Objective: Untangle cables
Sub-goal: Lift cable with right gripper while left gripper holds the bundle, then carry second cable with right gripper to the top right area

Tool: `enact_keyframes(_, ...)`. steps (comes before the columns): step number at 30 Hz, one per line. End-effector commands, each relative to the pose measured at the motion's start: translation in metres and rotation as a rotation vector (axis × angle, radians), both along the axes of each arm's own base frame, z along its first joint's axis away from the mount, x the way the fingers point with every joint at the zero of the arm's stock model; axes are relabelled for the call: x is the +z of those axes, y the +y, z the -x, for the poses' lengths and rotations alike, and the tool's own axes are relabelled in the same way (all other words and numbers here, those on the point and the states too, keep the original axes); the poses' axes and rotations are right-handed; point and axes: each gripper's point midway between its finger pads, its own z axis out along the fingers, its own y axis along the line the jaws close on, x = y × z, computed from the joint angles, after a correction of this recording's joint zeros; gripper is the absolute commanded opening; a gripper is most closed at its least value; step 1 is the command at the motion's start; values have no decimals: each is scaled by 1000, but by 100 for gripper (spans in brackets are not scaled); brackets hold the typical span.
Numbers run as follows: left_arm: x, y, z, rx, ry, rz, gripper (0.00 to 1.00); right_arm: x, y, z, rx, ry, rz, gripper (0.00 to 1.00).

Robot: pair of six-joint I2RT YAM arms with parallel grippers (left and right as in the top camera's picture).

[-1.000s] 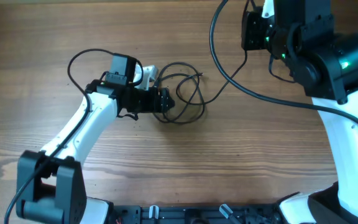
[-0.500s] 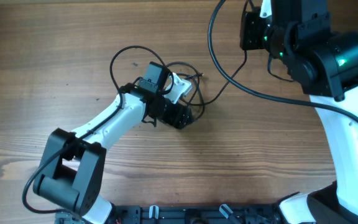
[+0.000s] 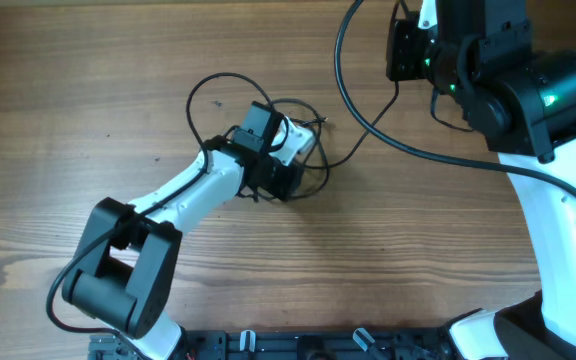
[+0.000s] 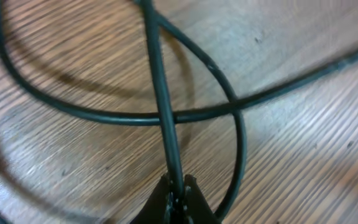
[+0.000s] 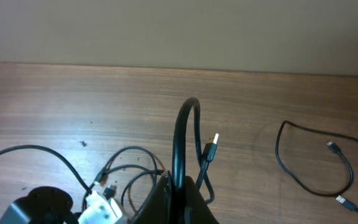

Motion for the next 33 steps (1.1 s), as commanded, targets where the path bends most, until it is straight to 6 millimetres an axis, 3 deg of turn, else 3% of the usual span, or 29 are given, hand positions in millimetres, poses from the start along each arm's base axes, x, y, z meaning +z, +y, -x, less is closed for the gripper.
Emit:
enact_keyframes(1,60,33,-58,349,-31,116,4,-1,-9,-6,-30,-6,17,4)
enact_keyframes(3,97,63,-84,533,-54,196,4,-1,-16,-9,-49,-6,17,5)
enact_keyframes(4,123,90,-98,682,-65,263,4,0,-23,-11,-66,-8,17,4)
enact_keyframes(6,145,124,-107,824,-81,323,4,0,-28,-13,-60,-11,21,4)
enact_keyframes(9,146,153,-106,903,-70,318,4,9,-25,-21,32,-54,23,4)
enact_keyframes(12,137,152,-97,906,-21,291,4,44,-38,-39,37,-213,52,4)
enact_keyframes(15,136,144,-95,888,-19,287,4,90,-80,-58,-84,-401,45,4)
enact_keyframes(18,136,136,-94,870,-16,286,4,114,-131,-55,-205,-478,44,4)
enact_keyframes(21,135,136,-94,876,-31,263,4,129,-194,-38,-354,-516,41,4)
enact_keyframes(22,134,136,-95,882,-41,247,4,135,-224,-26,-438,-529,34,4)
enact_keyframes(24,133,135,-95,883,-52,231,4,140,-261,-9,-552,-546,-6,4)
enact_keyframes(28,133,131,-94,877,-63,218,4,126,-333,21,-791,-519,-75,4)
enact_keyframes(30,133,128,-94,871,-63,217,4,104,-367,31,-907,-465,-114,4)
enact_keyframes(33,132,128,-94,871,-63,218,4,65,-399,32,-1027,-367,-191,4)
